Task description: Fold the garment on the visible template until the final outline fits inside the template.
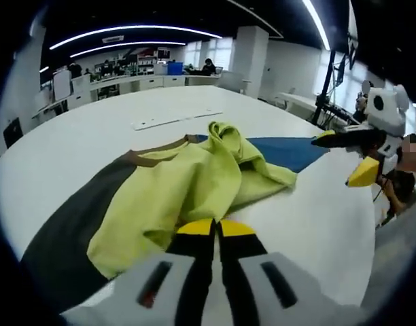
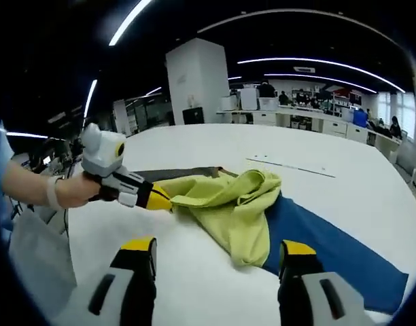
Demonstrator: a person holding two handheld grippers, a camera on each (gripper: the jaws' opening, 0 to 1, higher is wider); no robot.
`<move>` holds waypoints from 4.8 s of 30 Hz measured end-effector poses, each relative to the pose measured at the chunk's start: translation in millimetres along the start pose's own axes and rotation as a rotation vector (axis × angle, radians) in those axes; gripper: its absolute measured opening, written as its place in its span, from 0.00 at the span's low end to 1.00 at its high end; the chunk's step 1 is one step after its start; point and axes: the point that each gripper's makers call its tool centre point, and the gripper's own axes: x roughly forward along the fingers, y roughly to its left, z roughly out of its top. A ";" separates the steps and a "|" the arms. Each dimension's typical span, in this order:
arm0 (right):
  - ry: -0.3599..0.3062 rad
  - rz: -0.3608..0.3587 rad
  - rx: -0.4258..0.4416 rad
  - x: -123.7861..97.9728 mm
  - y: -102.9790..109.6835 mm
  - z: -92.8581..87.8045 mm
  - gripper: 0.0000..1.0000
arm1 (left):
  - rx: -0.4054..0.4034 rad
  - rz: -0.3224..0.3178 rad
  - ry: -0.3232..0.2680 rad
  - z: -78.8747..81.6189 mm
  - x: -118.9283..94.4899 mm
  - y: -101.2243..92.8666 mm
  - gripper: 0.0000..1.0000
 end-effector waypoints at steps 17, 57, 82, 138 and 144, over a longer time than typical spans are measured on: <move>0.020 -0.006 -0.047 57.6 -15.4 33.1 0.54 | -0.045 0.006 -0.012 0.5 -1.3 4.7 0.00; 0.125 -0.079 0.143 104.7 -47.9 8.8 0.00 | -0.057 0.010 -0.004 -5.5 -10.3 10.0 0.00; 0.119 -0.039 -0.008 10.6 -18.9 1.4 0.00 | -0.003 0.038 0.022 -32.5 -74.4 18.4 0.00; 0.502 0.277 -0.420 -138.7 81.5 -126.1 0.00 | 0.205 -0.019 0.432 -157.5 -222.5 -19.1 0.00; 0.571 0.283 -0.454 -139.6 77.9 -149.1 0.00 | 0.225 -0.058 0.471 -166.2 -218.8 -29.9 0.00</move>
